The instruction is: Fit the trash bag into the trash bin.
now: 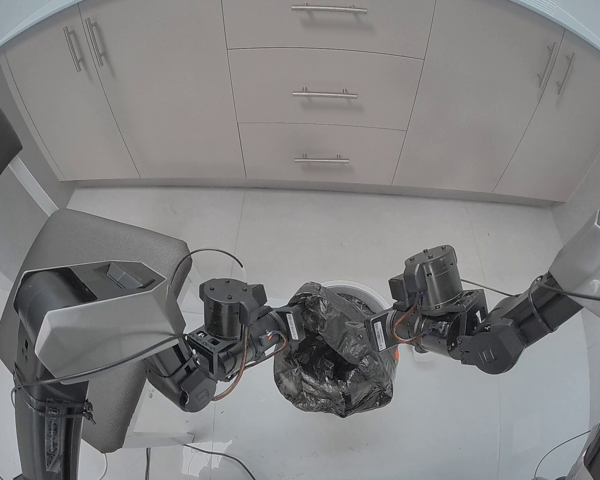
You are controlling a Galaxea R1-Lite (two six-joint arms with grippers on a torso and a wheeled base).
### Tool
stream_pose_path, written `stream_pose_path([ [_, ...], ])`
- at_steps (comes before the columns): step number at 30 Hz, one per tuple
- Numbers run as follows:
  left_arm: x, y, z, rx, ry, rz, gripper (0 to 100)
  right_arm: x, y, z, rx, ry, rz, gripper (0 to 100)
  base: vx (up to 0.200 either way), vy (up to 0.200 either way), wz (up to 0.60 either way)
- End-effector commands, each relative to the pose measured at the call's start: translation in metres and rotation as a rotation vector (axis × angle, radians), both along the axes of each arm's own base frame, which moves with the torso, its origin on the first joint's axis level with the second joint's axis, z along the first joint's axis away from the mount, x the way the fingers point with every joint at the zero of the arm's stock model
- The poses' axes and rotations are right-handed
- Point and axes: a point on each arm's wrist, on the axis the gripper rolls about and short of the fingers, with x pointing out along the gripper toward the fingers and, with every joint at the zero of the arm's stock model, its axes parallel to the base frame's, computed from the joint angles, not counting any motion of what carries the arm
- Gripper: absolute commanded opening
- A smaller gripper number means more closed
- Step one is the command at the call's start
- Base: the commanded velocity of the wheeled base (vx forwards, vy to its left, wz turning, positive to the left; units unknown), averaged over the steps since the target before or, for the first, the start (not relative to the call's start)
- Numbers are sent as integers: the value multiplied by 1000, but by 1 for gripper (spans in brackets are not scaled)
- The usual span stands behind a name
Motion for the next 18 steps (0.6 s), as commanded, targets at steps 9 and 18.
stream_pose_path([
  [9, 22, 5, 3, -9, -16, 30, 0, 1, -6, -23, -36, 61, 1, 100, 0, 0, 0],
  [18, 21, 6, 4, -10, -17, 30, 0, 8, -2, -45, -63, 94, -8, 100, 0, 0, 0],
])
